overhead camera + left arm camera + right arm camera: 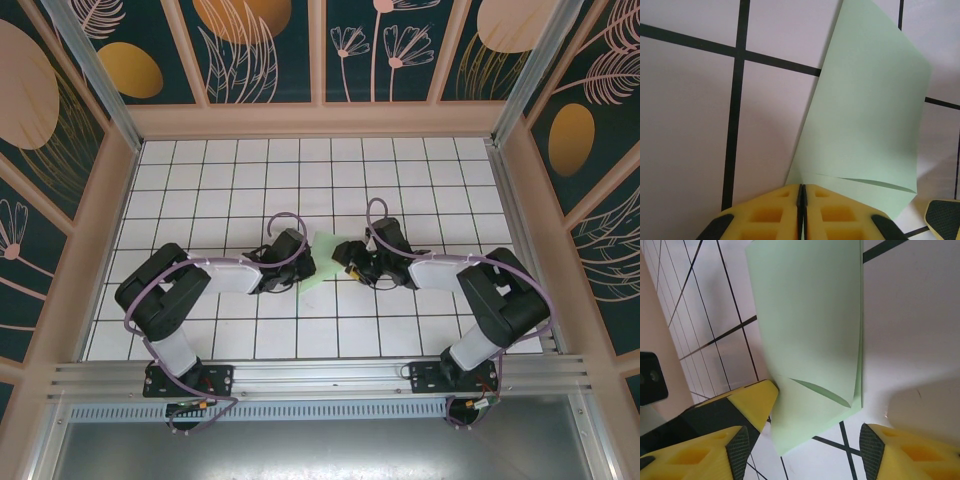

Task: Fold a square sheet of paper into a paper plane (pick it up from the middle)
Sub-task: Fourth fold the wing at the center of the table.

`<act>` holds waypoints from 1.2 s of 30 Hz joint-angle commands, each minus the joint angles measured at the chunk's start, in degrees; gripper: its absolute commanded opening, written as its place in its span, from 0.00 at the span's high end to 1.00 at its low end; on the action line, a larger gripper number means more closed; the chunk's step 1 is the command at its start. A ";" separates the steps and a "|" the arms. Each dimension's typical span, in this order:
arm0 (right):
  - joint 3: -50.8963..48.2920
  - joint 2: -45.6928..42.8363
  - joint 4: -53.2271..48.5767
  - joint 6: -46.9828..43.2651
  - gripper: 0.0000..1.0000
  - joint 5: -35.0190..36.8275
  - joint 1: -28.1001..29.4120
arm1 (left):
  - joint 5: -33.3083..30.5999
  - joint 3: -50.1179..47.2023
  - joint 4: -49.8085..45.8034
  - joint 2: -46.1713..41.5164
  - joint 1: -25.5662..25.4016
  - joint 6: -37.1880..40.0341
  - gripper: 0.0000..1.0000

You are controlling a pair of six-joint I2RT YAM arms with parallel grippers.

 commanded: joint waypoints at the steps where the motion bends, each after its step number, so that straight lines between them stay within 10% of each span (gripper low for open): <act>1: 1.89 0.79 -0.91 2.67 0.38 2.45 0.41 | 0.72 -2.18 -3.85 1.16 -0.31 -2.02 0.87; 36: 3.23 5.75 3.48 1.97 0.63 -2.15 1.14 | -0.57 0.03 -3.81 -0.04 -0.33 0.43 0.83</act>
